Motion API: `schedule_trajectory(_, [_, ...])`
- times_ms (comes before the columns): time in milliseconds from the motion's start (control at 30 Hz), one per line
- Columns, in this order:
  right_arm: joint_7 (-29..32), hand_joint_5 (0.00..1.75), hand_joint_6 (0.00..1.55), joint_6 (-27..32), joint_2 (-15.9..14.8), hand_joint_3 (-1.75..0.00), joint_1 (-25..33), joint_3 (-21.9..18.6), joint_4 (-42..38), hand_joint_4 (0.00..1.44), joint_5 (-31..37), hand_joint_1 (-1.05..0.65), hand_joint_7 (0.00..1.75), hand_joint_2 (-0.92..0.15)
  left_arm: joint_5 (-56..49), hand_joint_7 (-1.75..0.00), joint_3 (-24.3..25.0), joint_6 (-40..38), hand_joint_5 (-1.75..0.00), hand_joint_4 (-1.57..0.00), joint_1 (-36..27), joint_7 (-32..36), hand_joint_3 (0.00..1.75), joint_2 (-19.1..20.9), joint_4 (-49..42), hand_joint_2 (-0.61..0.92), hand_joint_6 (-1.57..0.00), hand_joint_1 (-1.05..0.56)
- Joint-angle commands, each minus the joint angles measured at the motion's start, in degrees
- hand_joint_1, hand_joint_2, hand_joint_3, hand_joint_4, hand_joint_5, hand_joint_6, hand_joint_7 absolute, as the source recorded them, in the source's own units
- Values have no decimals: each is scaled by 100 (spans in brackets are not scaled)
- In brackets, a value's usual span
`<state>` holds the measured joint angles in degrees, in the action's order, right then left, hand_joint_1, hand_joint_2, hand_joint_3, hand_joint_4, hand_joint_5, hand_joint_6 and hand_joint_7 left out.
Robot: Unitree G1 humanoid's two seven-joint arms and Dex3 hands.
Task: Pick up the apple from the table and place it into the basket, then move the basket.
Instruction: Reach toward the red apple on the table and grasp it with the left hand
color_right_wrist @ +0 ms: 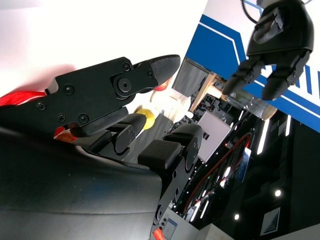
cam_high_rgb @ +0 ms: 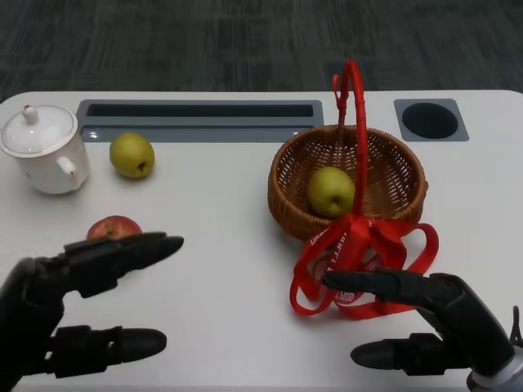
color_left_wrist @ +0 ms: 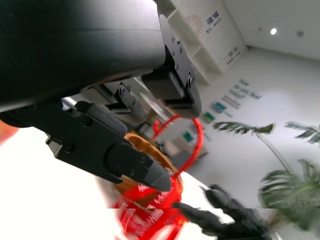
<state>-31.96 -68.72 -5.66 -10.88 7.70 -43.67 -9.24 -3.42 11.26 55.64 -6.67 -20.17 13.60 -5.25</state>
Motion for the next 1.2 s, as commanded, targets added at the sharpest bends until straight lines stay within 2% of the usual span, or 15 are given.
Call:
schedule_trajectory(33, [-11,0,69,41,-56,0,-29,-40,2,77,-66,-49,0,-83,-579,0,344,-187,0,-35,13,361,0,272,194,84,-38,-80])
schedule_trajectory(200, [-41,0,69,81,-77,0,-2,-31,24,77,-78,-48,0,-82,-1324,0,552,-322,0,-23,91,875,0,384,330,84,-23,-90])
schedule_trajectory(333, [-45,0,69,110,-69,0,37,-37,64,78,-75,-48,0,-82,-2055,0,575,-218,0,-14,384,1457,0,523,-94,84,-15,-94])
schedule_trajectory(400, [-44,0,69,130,-62,0,54,-36,86,78,-73,-49,0,-82,-2238,-1,472,-243,-1,-14,546,1660,0,604,-380,83,-15,-94])
schedule_trajectory(600, [-96,0,69,152,-58,0,96,-14,146,78,-130,-49,0,-82,-2480,-4,10,-327,-8,-25,1170,2101,0,799,-1395,81,-24,-90])
schedule_trajectory(800, [-109,0,69,177,-66,0,175,-10,248,78,-117,-49,0,-82,-2140,-9,-392,-273,-18,-46,1933,2218,0,913,-2672,76,-48,-78])
schedule_trajectory(900, [-104,0,69,184,-73,0,212,-13,287,78,-114,-49,0,-82,-2143,-6,-581,-110,-18,-56,2322,2349,0,989,-3370,74,-58,-78])
schedule_trajectory(1033, [-73,0,69,175,-66,0,247,-32,325,78,-98,-49,0,-82,-2331,-2,-858,-142,-13,-61,2637,2561,0,1114,-3933,73,-61,-80])
schedule_trajectory(1200, [-65,0,69,171,-73,0,290,-33,381,78,-92,-49,0,-82,-2305,-1,-1107,-191,-8,-65,2854,2650,0,1190,-4397,69,-63,-72])
